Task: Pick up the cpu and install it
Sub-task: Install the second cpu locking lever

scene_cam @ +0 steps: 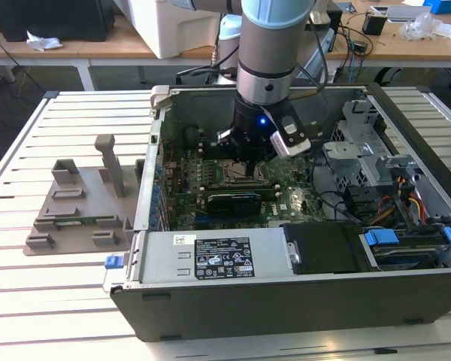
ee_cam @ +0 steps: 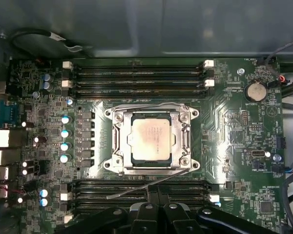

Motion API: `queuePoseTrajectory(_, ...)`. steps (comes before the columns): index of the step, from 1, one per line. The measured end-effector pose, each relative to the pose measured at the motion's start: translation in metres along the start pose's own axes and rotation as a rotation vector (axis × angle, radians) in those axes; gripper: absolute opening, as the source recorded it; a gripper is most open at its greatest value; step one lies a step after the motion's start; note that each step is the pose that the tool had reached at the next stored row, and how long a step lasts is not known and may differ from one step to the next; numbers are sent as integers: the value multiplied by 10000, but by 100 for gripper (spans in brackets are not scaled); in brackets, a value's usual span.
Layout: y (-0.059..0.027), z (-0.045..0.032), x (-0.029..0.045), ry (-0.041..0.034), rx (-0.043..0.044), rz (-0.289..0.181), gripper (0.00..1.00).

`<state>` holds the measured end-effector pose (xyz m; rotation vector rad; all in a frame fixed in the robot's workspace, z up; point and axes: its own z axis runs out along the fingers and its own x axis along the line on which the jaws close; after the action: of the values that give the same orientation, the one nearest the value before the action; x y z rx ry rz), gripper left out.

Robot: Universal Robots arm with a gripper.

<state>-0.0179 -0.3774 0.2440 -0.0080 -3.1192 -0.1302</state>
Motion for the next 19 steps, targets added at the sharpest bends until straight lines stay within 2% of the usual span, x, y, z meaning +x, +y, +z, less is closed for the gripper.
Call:
queuePoseTrajectory(12, -4, 41, 74, 1, -58, 0, 11)
queuePoseTrajectory(17, -14, 127, 139, 2, -77, -21, 11)
queuePoseTrajectory(19, -20, 195, 160, 4, -77, -40, 11)
